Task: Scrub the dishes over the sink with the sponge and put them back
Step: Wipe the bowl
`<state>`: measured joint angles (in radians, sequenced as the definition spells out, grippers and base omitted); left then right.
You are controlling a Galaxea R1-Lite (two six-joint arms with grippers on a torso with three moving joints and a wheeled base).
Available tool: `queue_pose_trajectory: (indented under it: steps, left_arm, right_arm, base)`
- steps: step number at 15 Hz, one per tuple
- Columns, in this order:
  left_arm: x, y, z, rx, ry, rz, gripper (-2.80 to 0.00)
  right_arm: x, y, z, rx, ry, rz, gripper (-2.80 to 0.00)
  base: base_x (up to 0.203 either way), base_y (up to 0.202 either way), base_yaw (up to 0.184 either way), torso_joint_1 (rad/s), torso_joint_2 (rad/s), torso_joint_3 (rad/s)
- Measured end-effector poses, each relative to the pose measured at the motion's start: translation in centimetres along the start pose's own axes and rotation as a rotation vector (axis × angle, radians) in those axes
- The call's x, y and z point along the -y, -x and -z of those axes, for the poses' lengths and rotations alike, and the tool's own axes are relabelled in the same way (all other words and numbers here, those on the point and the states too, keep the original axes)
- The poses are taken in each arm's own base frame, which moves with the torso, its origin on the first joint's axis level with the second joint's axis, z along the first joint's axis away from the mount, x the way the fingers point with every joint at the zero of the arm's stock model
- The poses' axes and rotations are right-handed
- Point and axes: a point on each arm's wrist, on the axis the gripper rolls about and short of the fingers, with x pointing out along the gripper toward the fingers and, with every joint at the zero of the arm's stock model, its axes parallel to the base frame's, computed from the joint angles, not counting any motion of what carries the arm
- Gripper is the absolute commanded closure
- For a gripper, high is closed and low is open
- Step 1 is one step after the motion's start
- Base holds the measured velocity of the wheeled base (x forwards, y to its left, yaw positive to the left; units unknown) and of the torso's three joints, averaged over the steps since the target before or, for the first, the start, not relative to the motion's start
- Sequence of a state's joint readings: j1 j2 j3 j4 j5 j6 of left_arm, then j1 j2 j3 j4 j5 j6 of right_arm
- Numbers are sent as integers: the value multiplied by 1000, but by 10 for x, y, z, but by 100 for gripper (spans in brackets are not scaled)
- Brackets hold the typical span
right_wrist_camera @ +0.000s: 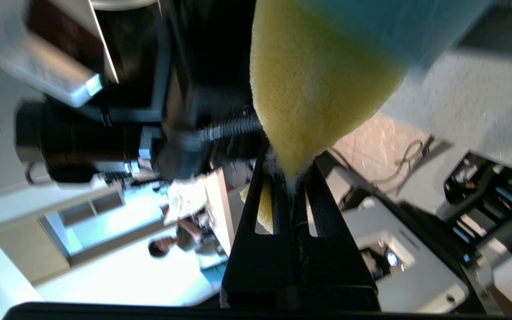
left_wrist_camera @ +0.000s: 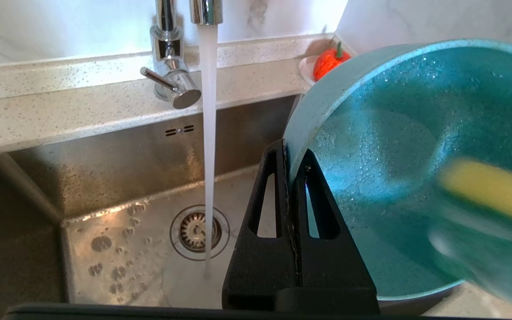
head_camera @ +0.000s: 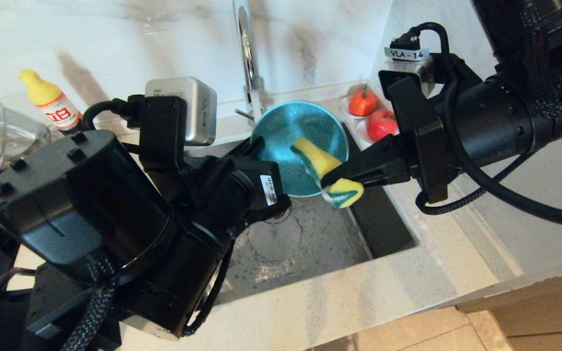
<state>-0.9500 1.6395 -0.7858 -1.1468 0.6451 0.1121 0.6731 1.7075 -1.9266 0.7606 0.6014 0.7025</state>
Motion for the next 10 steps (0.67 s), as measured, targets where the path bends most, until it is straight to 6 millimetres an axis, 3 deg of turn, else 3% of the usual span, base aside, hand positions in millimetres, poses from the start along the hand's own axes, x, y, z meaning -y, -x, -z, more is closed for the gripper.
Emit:
queue_pose_trajectory:
  steps: [10]
  left_arm:
    - [1,11,14,3,-52,24,0]
  right_arm:
    - [7,3,-20,115,-9,-12,0]
  base:
    - [0,0,0,0,0,0]
